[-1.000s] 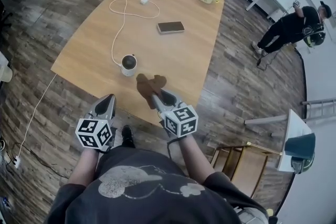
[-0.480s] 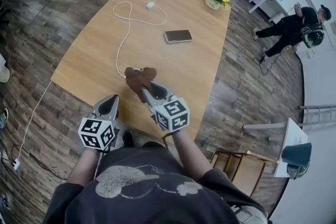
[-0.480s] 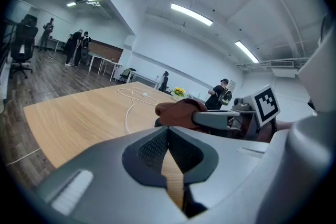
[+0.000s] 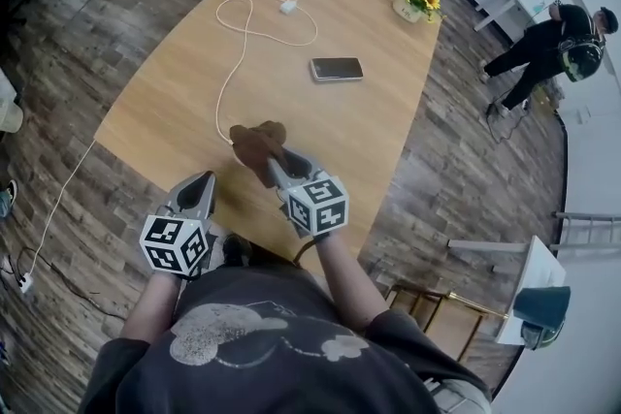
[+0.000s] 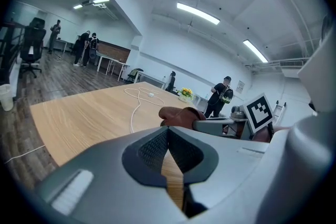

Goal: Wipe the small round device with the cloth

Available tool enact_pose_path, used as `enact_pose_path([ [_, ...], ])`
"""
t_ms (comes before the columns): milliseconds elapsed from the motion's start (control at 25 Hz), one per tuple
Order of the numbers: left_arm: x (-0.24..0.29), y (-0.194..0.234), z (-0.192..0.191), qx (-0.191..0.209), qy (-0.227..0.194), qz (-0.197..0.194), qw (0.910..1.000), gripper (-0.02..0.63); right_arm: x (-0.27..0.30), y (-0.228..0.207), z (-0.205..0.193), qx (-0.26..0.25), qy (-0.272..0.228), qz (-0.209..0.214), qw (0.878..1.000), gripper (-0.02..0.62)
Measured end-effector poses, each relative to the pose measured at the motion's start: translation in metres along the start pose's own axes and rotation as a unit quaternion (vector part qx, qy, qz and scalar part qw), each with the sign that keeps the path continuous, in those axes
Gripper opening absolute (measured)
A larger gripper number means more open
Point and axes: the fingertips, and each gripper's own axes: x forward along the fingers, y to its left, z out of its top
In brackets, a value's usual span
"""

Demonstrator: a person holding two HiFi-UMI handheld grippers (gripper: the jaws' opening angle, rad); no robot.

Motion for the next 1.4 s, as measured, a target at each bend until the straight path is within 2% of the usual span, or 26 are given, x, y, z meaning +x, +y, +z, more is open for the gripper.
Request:
enact_pose_path([
  [280,0.001,0.001,0.001,0.002,-0.005,0.018,0.9998,0.018,-0.023,-0.037,-0.024,0.036,0.004,-0.031,0.999,0.077],
  [440,0.007,-0.005,-0.001,0.001,-0.004,0.018,0.9998,0.018,-0.038,-0.047,-0.027,0.039,-0.005,-0.032,0.999,0.077],
  [560,0.009,-0.007,0.001,0.000,-0.005,0.019,0.9998,0.018,-0.046,-0.033,-0.015,0.018,-0.031,-0.003,0.999,0.077],
  [680,0.010,-0.006,0.004,-0.001,-0.011,0.025,0.9996,0.018,-0.045,-0.006,-0.005,-0.010,-0.048,0.044,0.998,0.077],
  [800,0.007,-0.003,0.007,-0.002,-0.017,0.032,0.9993,0.018,-0.035,0.023,0.000,-0.033,-0.051,0.094,0.994,0.077],
  [920,0.001,0.003,0.006,-0.005,-0.018,0.043,0.9989,0.018,-0.022,0.044,-0.001,-0.051,-0.042,0.123,0.990,0.077],
  [1080,-0.006,0.012,0.001,-0.012,-0.016,0.059,0.9981,0.018,-0.003,0.053,-0.011,-0.040,-0.020,0.139,0.989,0.077],
  [1200,-0.008,0.014,-0.001,-0.016,-0.016,0.064,0.9977,0.018,0.010,0.047,-0.021,-0.013,-0.004,0.134,0.991,0.077],
  [1400,-0.015,0.019,-0.006,-0.021,-0.015,0.073,0.9970,0.018,0.023,0.039,-0.049,-0.007,0.033,0.125,0.992,0.077],
])
